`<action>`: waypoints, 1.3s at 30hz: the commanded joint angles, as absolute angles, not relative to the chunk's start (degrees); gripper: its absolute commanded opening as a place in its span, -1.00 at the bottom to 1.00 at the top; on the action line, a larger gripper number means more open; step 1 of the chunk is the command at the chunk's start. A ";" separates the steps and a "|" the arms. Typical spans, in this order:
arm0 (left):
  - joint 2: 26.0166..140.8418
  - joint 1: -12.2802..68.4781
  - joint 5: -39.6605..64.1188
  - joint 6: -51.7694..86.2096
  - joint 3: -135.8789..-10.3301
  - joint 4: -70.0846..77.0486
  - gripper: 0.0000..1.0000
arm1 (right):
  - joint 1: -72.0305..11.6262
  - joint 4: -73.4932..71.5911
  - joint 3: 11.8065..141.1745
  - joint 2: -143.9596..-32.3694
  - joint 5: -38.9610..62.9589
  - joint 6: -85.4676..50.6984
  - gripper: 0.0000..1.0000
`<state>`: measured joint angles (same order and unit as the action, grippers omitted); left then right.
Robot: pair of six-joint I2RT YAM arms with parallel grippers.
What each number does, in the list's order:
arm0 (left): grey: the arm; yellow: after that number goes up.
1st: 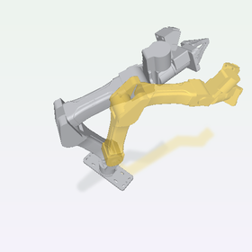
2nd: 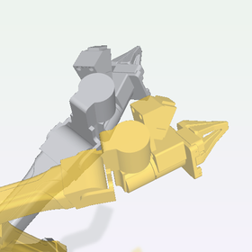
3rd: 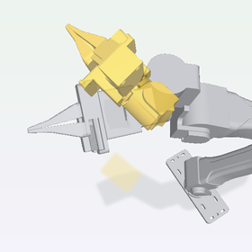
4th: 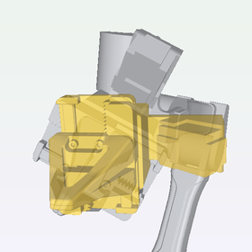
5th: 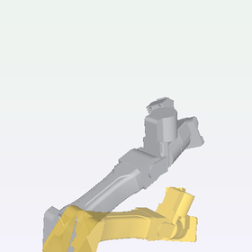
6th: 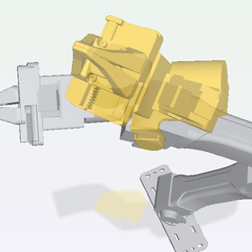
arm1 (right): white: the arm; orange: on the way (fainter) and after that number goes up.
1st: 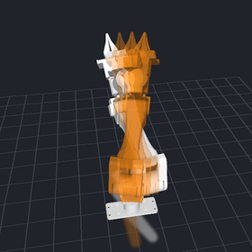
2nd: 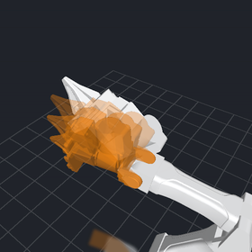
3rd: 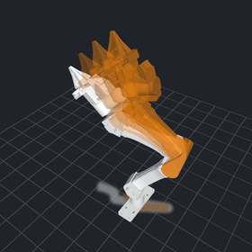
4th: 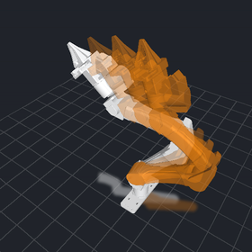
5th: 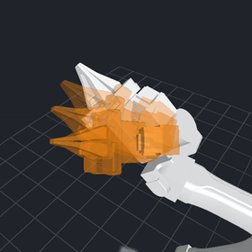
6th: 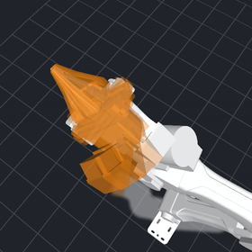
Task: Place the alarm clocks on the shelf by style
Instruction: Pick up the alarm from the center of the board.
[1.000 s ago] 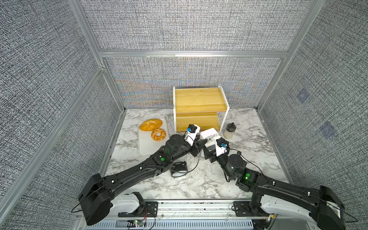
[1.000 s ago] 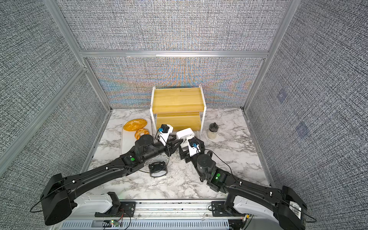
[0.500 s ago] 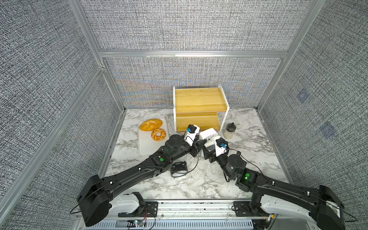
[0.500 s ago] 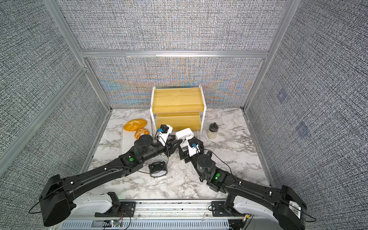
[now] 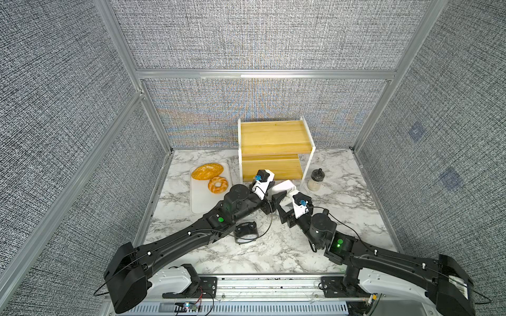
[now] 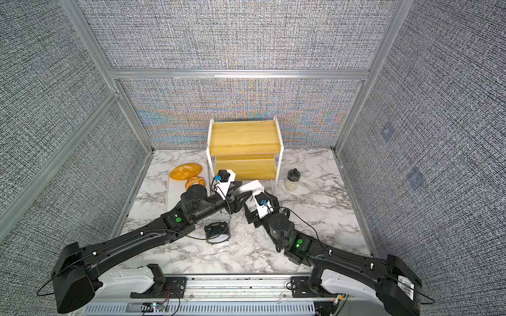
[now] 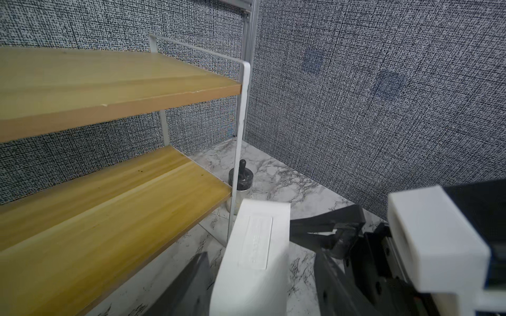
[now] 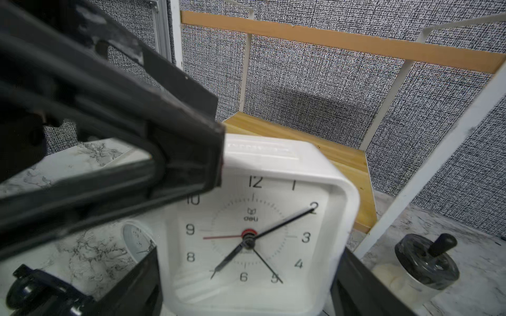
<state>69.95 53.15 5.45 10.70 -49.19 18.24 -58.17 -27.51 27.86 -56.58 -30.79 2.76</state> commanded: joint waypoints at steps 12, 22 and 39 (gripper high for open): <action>72.11 52.92 1.54 8.32 -57.39 1.61 0.56 | -58.88 -29.07 27.69 -56.34 -31.51 3.58 0.39; 73.39 49.80 10.28 10.29 -58.29 0.10 0.33 | -59.09 -29.09 27.90 -56.34 -31.03 4.22 0.38; 75.23 49.13 13.47 11.07 -59.50 -0.68 0.22 | -59.16 -29.09 27.86 -56.21 -31.38 4.26 0.37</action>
